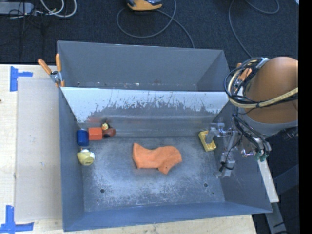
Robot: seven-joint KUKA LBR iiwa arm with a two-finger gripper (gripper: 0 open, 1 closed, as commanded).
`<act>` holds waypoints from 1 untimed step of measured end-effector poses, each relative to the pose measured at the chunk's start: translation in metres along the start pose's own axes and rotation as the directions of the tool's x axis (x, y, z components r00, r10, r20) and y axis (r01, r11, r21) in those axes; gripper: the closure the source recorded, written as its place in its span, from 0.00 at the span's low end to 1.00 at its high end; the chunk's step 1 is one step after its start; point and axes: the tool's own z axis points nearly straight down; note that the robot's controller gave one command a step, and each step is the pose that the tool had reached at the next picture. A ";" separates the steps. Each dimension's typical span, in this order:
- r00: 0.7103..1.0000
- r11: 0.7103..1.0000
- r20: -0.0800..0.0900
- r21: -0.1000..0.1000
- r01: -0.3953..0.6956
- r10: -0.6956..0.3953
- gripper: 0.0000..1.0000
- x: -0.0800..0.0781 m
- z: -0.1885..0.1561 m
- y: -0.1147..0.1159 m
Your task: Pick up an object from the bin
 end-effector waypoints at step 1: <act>1.000 1.000 0.008 0.001 0.002 -0.002 0.00 -0.001 -0.004 0.000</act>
Offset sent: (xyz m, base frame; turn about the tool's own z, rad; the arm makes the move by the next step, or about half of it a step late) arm -0.0083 0.0471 -0.1301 -0.1021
